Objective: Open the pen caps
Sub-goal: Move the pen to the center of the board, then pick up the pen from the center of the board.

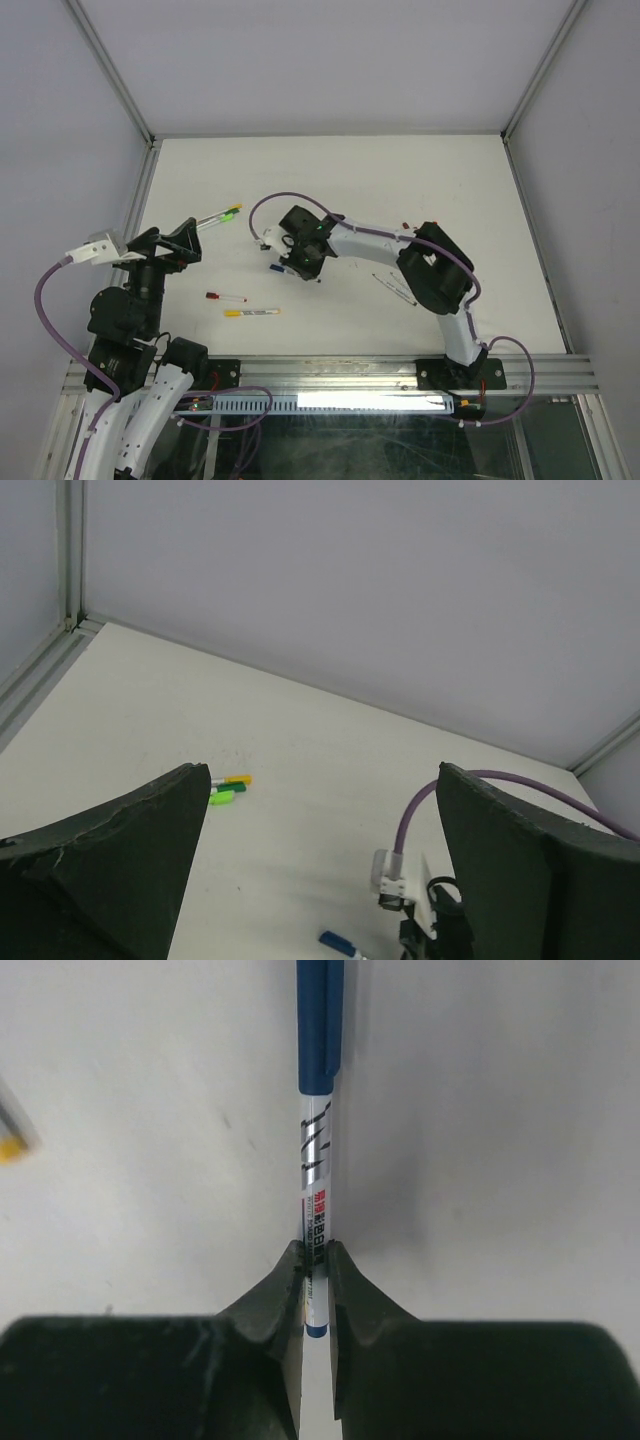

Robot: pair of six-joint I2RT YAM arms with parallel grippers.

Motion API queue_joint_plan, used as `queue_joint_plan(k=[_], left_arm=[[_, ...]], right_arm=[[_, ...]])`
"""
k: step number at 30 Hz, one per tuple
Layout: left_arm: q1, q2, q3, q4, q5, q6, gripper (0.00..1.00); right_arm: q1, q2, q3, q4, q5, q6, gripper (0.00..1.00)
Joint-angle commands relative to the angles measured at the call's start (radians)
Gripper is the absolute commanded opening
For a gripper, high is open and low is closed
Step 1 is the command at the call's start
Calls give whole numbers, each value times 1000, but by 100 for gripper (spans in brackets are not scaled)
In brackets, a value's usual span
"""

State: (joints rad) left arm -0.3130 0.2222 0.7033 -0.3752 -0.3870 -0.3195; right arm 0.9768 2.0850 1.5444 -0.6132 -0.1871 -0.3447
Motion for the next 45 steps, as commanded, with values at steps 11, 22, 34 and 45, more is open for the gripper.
queue_joint_plan(k=[11, 22, 34, 45], left_arm=[[4, 119, -52, 112, 272, -133, 99], [4, 231, -248, 372, 474, -369, 99], [4, 408, -420, 641, 549, -564, 99], [3, 562, -520, 853, 575, -718, 97]], right_arm=[[-158, -294, -355, 64, 63, -117, 6], [-166, -221, -308, 40, 56, -108, 23], [-147, -175, -294, 22, 121, -108, 3], [-189, -266, -335, 68, 19, -93, 0]])
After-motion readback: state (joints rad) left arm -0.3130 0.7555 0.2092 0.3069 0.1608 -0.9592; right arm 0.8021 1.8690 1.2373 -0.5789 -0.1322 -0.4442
